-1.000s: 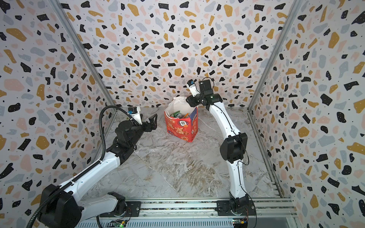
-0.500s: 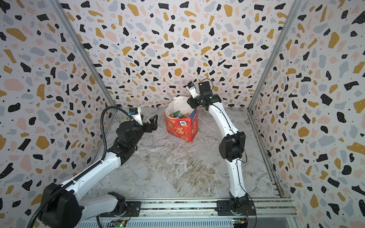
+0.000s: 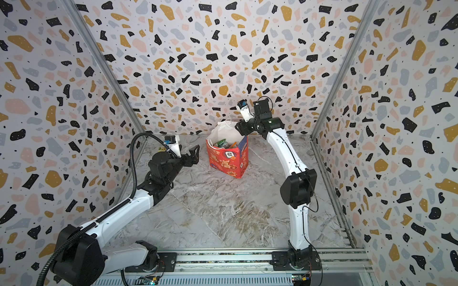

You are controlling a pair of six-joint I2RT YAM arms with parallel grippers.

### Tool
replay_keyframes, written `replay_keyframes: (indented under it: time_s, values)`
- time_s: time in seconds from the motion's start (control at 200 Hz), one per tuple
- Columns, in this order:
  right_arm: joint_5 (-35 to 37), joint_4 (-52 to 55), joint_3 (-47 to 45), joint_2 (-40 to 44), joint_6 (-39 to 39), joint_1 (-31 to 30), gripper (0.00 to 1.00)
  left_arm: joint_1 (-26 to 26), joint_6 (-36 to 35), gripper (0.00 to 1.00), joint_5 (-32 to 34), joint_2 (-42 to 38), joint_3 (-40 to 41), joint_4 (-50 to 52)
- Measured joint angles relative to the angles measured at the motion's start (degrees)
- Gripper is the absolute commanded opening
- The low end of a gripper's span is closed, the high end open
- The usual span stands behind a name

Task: Take the snacks out of the paper bag
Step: Pick up the paper bag from the top-center of the table.

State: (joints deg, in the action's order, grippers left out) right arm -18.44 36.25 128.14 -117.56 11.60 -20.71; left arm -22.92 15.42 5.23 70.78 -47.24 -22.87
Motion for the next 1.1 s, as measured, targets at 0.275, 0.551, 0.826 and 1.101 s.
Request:
replay_keyframes:
  time_s: [0.275,0.551,0.826,1.101]
  values:
    - [-1.2,-3.6,-6.6,5.0,1.1,0.0,0.70,0.0,0.0,0.93,-0.3,0.9,0.0,-0.2]
    - [-1.4,-4.5,-11.2,4.8,2.6,0.0,0.71,0.0,0.0,0.93,-0.3,1.8,0.0,-0.4]
    - [1.7,-5.8,-4.5,-2.0,2.7,0.0,0.69,0.0,-0.3,0.93,-0.7,2.7,-0.1,-0.4]
    - [3.7,-2.8,6.4,-12.0,2.2,0.0,0.34,0.0,-1.2,0.93,-0.7,3.1,-0.3,-0.4]
